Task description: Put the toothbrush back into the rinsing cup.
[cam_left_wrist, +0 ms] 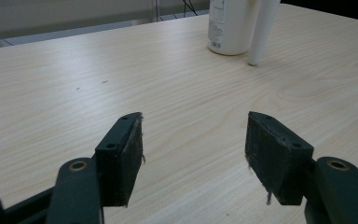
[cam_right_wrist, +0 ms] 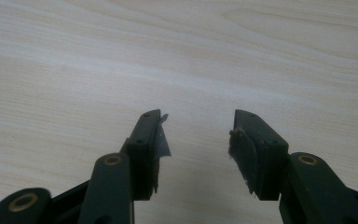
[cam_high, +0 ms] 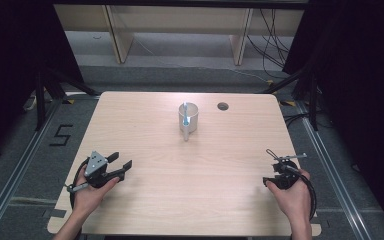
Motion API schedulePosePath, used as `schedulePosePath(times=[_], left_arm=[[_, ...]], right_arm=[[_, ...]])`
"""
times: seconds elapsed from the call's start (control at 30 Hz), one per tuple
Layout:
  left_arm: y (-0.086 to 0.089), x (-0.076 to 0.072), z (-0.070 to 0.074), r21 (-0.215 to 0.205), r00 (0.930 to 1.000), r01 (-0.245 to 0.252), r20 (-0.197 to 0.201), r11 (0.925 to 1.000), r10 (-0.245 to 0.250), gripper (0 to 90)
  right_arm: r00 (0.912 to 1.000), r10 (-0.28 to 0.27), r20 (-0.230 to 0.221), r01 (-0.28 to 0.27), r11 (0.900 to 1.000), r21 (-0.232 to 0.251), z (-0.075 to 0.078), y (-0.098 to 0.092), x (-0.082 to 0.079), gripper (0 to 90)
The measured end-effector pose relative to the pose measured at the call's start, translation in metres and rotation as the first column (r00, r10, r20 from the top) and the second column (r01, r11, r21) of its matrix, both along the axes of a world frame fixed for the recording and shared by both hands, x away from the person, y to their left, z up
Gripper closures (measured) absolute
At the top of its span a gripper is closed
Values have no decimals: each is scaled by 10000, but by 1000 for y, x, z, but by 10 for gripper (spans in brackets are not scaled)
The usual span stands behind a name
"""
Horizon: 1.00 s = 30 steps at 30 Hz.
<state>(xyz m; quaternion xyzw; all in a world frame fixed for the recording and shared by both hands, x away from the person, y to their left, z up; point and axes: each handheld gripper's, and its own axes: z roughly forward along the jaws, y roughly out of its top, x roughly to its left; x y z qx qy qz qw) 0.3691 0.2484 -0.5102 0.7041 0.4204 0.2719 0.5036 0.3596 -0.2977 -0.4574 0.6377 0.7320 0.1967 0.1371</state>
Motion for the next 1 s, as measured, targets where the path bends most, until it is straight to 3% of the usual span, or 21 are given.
schedulePosePath(times=[0.13, 0.17, 0.2, 0.27, 0.4, 0.47, 0.67, 0.77, 0.9, 1.0], left_arm=[[5, -2, -4, -23, 10000, -79, -25, 10000, 79, 369], [5, -2, -6, -169, 9999, -89, 61, 9998, 90, 369], [7, -2, -7, -119, 10000, -91, 19, 9999, 92, 369], [9, -3, -8, -7, 9998, -190, -15, 9998, 190, 367], [12, -5, -13, -318, 9995, -305, 2, 9990, 305, 366], [14, -6, -12, -295, 9993, -377, 39, 9989, 378, 364], [15, -6, -12, -548, 9982, -594, 19, 9967, 595, 359], [17, -8, -12, -707, 9973, -723, 85, 9949, 731, 359], [20, -9, -14, -1074, 9955, -835, 354, 9907, 877, 355], [20, -11, -13, -989, 9950, -895, 356, 9911, 934, 354]], right_arm=[[9999, 12, -118, -10, 9998, 173, -1, 1, 0, 536], [9996, 278, 1, -278, 9995, -145, -1, -2, 1, 536], [9998, 171, 33, -171, 9996, -246, -2, -2, 1, 536], [9999, 97, -35, -98, 9999, -43, -3, -1, 1, 536], [9997, -226, -30, 225, 9994, -274, -4, 1, 1, 536], [9998, 189, -100, -191, 9996, -201, -3, -2, 0, 536], [10000, -11, -21, 11, 9999, -99, -5, 1, 0, 536], [9996, 288, -50, -289, 9995, -111, -6, 0, 1, 536], [9996, 262, -62, -263, 9996, -132, -6, 1, 0, 536], [9996, 268, 70, -267, 9995, -160, -6, 1, 0, 535]])
